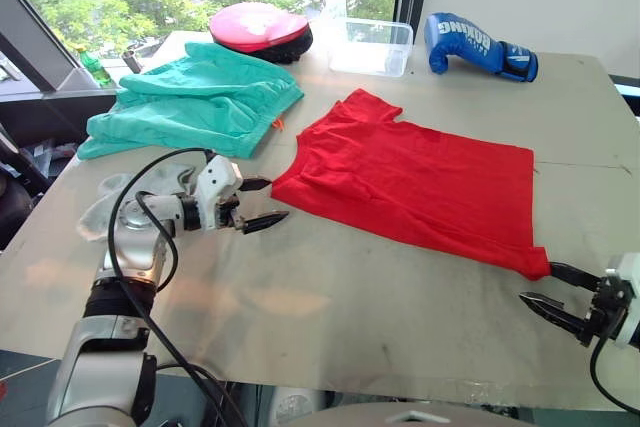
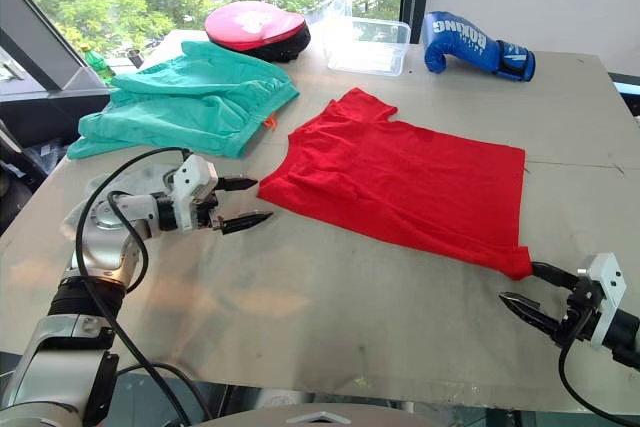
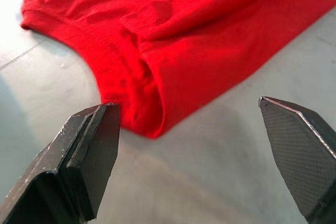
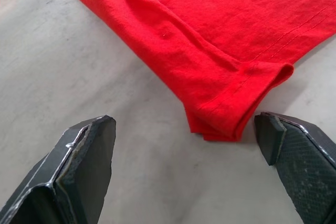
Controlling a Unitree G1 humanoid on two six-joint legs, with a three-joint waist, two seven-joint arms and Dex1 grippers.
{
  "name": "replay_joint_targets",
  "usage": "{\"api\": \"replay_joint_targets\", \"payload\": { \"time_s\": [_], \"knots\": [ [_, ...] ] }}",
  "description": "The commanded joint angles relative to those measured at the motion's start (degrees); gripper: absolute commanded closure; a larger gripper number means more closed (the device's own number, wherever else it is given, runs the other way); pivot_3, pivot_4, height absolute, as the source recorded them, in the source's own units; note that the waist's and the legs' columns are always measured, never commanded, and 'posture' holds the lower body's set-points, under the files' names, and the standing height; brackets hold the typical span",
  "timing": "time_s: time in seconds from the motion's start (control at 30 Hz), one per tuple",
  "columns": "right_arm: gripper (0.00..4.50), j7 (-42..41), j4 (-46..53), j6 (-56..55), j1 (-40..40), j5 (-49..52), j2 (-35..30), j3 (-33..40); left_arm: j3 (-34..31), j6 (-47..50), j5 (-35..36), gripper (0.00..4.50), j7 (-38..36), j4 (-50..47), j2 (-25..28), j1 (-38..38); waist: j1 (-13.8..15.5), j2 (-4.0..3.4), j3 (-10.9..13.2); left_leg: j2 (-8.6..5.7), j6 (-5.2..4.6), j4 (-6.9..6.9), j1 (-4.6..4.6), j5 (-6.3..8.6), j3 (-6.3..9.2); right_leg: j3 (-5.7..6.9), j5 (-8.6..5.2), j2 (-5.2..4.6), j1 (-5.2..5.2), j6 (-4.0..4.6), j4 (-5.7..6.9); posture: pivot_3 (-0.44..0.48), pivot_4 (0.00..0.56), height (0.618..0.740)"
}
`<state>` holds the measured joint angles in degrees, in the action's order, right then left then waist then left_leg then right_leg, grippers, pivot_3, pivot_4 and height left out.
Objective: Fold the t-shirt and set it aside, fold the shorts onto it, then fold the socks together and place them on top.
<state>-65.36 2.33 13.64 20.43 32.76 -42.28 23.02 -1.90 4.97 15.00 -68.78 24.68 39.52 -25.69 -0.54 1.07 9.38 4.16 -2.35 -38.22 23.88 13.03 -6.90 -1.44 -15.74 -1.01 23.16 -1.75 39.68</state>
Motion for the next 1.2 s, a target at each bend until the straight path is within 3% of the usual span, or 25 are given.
{"api": "replay_joint_targets", "payload": {
  "time_s": [0.03, 0.23, 0.33, 0.37, 0.4, 0.5, 0.57, 0.73, 0.97, 1.2],
  "knots": [
    [0.05, 2.17, 2.72, 3.11, -0.23, 0.72, -0.71, 1.01, 0.68, 1.45, -0.05, 0.0, -1.13, 1.03, 0.07, -1.75, -0.18, 0.0, 0.0, 0.0, 0.0, 0.0, 0.0, 0.0, 0.0, 0.0, 0.0, 0.0, 0.0, 0.0, 0.0, 0.0, 0.15, 0.735],
    [0.0, 5.17, 3.85, 6.59, -3.0, 1.33, 0.22, 0.7, 2.95, 1.67, -1.56, 2.39, -3.32, 4.0, 0.4, -4.0, -0.23, 0.03, -0.02, 0.01, 0.0, 0.0, -0.01, 0.0, -0.01, -0.01, 0.0, 0.02, 0.0, 0.0, 0.0, 0.0, 0.15, 0.735],
    [1.25, 5.89, 4.28, 7.42, -3.72, 1.18, 0.56, 0.31, 3.29, 1.66, -1.96, 3.79, -4.55, 4.32, 0.78, -4.27, -0.14, 0.03, -0.02, 0.0, 0.0, 0.0, 0.0, 0.0, 0.0, -0.01, 0.0, 0.01, 0.0, 0.0, 0.0, 0.0, 0.15, 0.735],
    [1.86, 6.05, 4.44, 7.62, -3.84, 1.17, 0.71, 0.22, 3.21, 1.89, -1.91, 4.41, -4.81, 4.15, 0.86, -4.19, -0.14, 0.03, -0.02, 0.0, 0.0, 0.01, 0.0, 0.0, 0.0, -0.01, 0.0, 0.01, 0.0, 0.0, 0.0, 0.0, 0.15, 0.735],
    [2.05, 6.15, 4.61, 7.78, -3.91, 1.12, 0.81, 0.14, 3.1, 2.04, -1.9, 4.5, -4.96, 4.01, 0.92, -4.12, -0.13, 0.03, -0.02, 0.0, 0.0, 0.02, 0.0, 0.0, 0.0, -0.01, 0.0, 0.01, 0.0, 0.0, -0.01, 0.0, 0.15, 0.735],
    [3.65, 5.87, 4.53, 6.94, -3.84, -0.36, 0.48, -0.59, 2.81, 2.26, -1.86, 4.5, -5.01, 3.63, 0.94, -3.9, -0.15, 0.03, -0.02, 0.0, -0.03, 0.02, 0.03, 0.02, 0.01, 0.0, 0.0, 0.01, 0.01, 0.0, -0.01, 0.0, 0.15, 0.735],
    [4.46, 5.14, 3.88, 5.19, -3.71, -2.12, -0.09, -1.3, 2.62, 2.48, -1.76, 4.5, -4.99, 3.24, 1.0, -3.6, -0.16, 0.03, -0.02, 0.0, -0.03, 0.02, 0.03, 0.02, 0.0, 0.0, 0.0, 0.01, 0.01, 0.0, -0.02, 0.0, 0.15, 0.735],
    [4.46, 3.28, 1.68, 1.25, -4.53, -3.75, -1.44, -0.18, 1.75, 4.46, -0.43, 4.5, -6.2, 0.36, 2.45, -1.36, -0.26, 0.03, -0.02, 0.0, -0.03, 0.02, 0.03, 0.02, 0.0, -0.01, 0.0, 0.01, 0.01, -0.01, -0.02, 0.0, 0.15, 0.735],
    [4.46, -3.01, 1.33, 2.55, -1.32, -0.54, -5.85, 4.47, 1.1, 12.3, 4.58, 4.5, -13.63, -10.73, 8.97, 7.87, -0.25, 0.02, -0.02, 0.03, -0.03, 0.1, 0.03, 0.02, -0.01, -0.02, -0.01, -0.07, 0.05, 0.01, -0.07, 0.0, 0.15, 0.735],
    [4.46, -4.68, 2.71, 4.01, -3.61, 4.98, -4.64, 6.06, 0.41, 10.06, 3.56, 4.5, -10.25, -11.54, 9.71, 10.39, -0.21, 0.03, -0.03, 0.03, -0.03, 0.11, 0.02, 0.02, 0.01, -0.01, -0.11, -0.35, 0.03, 0.2, -0.15, 0.0, 0.15, 0.735]
  ]
}}
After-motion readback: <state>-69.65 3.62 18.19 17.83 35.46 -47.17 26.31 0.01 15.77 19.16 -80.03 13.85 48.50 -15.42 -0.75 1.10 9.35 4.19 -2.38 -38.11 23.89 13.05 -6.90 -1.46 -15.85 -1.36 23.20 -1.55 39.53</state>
